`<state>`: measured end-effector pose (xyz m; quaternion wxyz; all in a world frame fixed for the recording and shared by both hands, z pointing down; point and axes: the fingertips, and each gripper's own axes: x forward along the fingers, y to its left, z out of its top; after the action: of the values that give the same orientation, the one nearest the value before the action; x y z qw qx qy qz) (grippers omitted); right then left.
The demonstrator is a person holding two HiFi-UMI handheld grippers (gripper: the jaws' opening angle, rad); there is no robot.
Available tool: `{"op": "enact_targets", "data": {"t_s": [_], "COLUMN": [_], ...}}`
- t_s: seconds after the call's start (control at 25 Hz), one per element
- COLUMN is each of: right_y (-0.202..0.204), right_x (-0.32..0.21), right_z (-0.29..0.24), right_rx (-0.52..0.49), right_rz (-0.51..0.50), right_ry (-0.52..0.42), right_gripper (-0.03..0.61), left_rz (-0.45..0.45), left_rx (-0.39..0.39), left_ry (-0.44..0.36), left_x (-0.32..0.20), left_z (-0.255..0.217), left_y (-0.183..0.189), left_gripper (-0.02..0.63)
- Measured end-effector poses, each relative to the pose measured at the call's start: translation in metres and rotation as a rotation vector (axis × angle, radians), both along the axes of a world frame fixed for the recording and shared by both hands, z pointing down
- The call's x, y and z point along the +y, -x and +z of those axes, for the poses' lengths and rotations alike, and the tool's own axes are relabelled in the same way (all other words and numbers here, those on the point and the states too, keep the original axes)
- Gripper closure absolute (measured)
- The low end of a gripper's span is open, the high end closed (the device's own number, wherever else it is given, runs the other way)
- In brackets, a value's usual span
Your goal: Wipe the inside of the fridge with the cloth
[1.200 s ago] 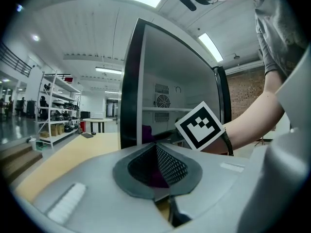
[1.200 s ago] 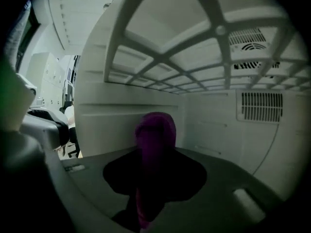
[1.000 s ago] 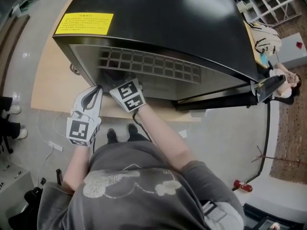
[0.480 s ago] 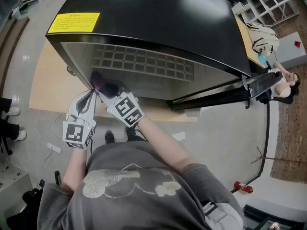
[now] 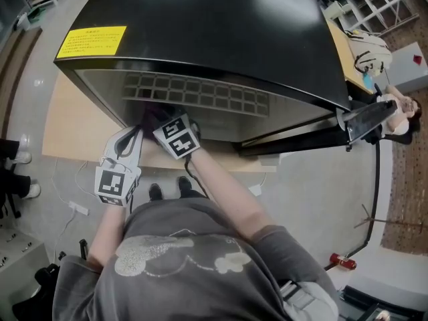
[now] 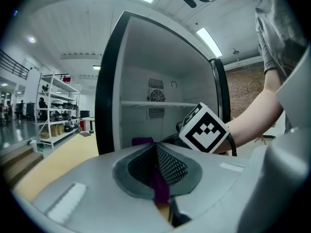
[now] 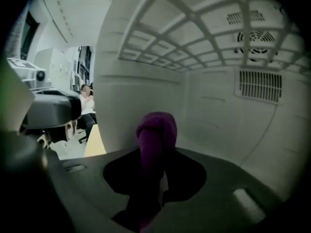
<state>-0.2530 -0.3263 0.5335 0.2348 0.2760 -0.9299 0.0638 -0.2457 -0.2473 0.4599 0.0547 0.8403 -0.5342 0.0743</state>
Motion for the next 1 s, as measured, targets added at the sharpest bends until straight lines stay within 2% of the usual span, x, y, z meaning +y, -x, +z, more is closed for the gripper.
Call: {"op": "enact_targets", "data": {"t_s": [0.2,0.52,0.84,1.0], "right_y": [-0.035,-0.116,-0.198,-0.215], "right_x": [-0.02,-0.04,-0.036,-0.029], "right_z": [0.017,0.026,0.029,0.024], "right_rx": [0.058,0.111,0.187,0.178], "right_rz": [0.128,0.345,0.587,0.67], "right_ry": [0.052,0.082,0.084,0.118], "right_gripper": [0.497,0.497,0.497,0.495], "left_rz": [0.031,0.099,0.162,0.183], "left_rx": [-0.009,-0.001,0.01,0.015], "left_ry": [0.017,0.019,0.008,-0.01], "left_x": [-0.007,-0.014,-0.017,-0.022], "left_z": [0.006,0.008,0.005,-0.005], "left_y": [-0.011,-0.036,-0.06,-0.069], "left_gripper": [0.595,0.595,0.595,0.595]}}
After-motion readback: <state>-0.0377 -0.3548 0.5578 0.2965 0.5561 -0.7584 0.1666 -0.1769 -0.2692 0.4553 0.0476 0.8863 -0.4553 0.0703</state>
